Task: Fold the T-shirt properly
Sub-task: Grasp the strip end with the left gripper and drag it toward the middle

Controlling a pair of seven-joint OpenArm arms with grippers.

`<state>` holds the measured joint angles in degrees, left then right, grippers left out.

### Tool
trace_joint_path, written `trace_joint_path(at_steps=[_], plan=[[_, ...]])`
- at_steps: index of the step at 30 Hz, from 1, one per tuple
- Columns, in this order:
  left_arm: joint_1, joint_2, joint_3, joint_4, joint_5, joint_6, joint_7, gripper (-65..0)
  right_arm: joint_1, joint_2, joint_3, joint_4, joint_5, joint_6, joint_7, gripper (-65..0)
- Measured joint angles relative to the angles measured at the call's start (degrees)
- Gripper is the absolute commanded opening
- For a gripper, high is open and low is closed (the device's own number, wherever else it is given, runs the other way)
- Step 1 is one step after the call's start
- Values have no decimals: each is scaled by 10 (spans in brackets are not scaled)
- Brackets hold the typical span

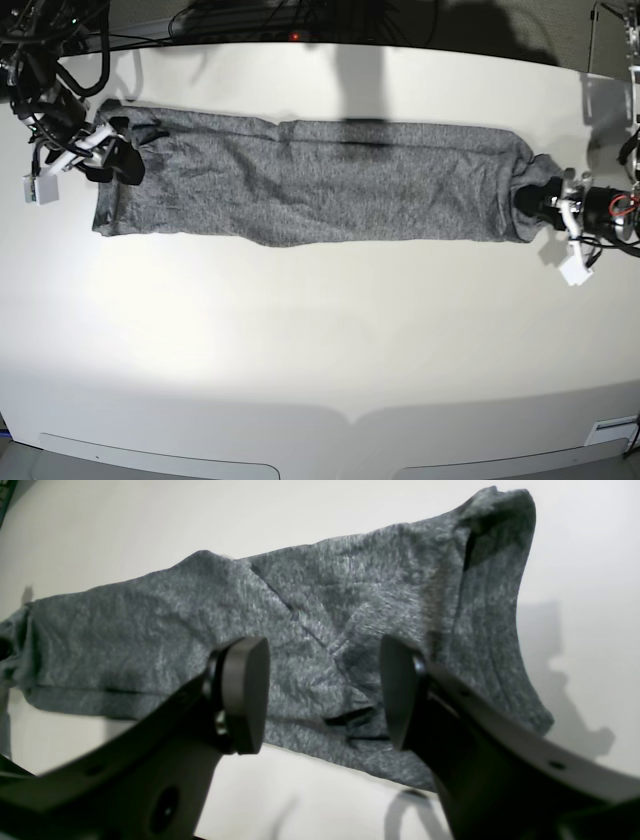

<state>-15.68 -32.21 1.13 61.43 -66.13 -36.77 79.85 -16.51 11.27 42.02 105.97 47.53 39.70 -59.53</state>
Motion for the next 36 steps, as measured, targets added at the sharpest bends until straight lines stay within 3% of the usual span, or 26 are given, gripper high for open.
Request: trace_joint_path(at_steps=[8, 18, 23, 28, 36], plan=[[11, 40, 0, 62, 0, 19, 3, -650, 0, 0, 0, 0, 0, 0, 0, -299], [13, 39, 0, 89, -6, 19, 3, -650, 0, 0, 0, 0, 0, 0, 0, -299], [66, 43, 0, 143, -18, 19, 3, -650, 1, 0, 0, 0, -1, 0, 0, -299], [104, 77, 0, 206, 31, 19, 3, -650, 3, 0, 0, 0, 0, 0, 0, -299], [100, 120, 0, 211, 35, 19, -3, -650, 3, 0, 0, 0, 0, 0, 0, -299]])
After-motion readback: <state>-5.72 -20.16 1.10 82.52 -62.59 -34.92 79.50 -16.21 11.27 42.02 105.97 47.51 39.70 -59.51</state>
